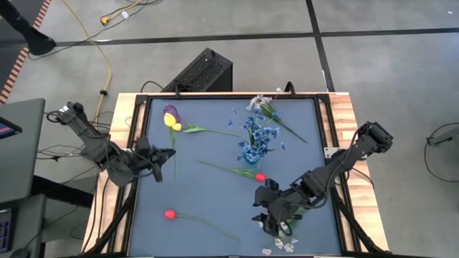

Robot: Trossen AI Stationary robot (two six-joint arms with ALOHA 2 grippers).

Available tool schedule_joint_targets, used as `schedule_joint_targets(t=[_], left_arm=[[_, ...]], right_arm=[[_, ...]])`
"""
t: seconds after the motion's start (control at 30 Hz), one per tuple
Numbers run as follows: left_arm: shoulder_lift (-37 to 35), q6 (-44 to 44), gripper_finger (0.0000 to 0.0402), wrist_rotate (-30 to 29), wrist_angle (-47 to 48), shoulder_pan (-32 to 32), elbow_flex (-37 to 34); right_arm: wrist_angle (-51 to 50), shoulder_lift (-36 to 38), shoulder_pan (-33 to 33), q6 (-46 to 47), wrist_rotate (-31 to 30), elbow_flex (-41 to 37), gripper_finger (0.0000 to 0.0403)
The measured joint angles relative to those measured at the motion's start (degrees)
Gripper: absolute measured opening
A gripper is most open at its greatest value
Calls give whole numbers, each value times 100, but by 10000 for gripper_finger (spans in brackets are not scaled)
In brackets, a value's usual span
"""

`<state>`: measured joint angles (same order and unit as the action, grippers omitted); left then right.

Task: Sort flowers into vase by color
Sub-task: Put the bottom yellow flower into the purple vase

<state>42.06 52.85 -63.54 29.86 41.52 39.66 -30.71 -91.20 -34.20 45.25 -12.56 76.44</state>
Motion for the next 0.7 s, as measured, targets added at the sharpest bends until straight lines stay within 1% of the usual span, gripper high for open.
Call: schedule_joint_targets(t=[0.13, 0.27, 0.33, 0.37, 0.43, 0.6, 0.7], left_arm=[[-192, -907, 0, -25, -128, -200, 0], [-285, -2416, 0, 30, -519, -468, 0], [-314, -3195, 0, 264, -858, -719, 0], [-318, -3570, 0, 482, -1043, -879, 0], [-307, -4080, 0, 1132, -1317, -1237, 2], [-72, -4408, 0, 3009, -1802, -2219, 2], [155, -4519, 0, 3963, -2267, -2670, 2]], right_arm=[[1, 0, 65, 177, -1, 0, 265], [55, 0, 62, 276, -201, 0, 265], [129, 0, 60, 288, -310, 0, 265], [176, 0, 60, 297, -379, 0, 265], [254, 0, 60, 365, -488, 0, 265], [274, 0, -75, 849, -757, 0, 265], [239, 0, -249, 1350, -923, 0, 265]])
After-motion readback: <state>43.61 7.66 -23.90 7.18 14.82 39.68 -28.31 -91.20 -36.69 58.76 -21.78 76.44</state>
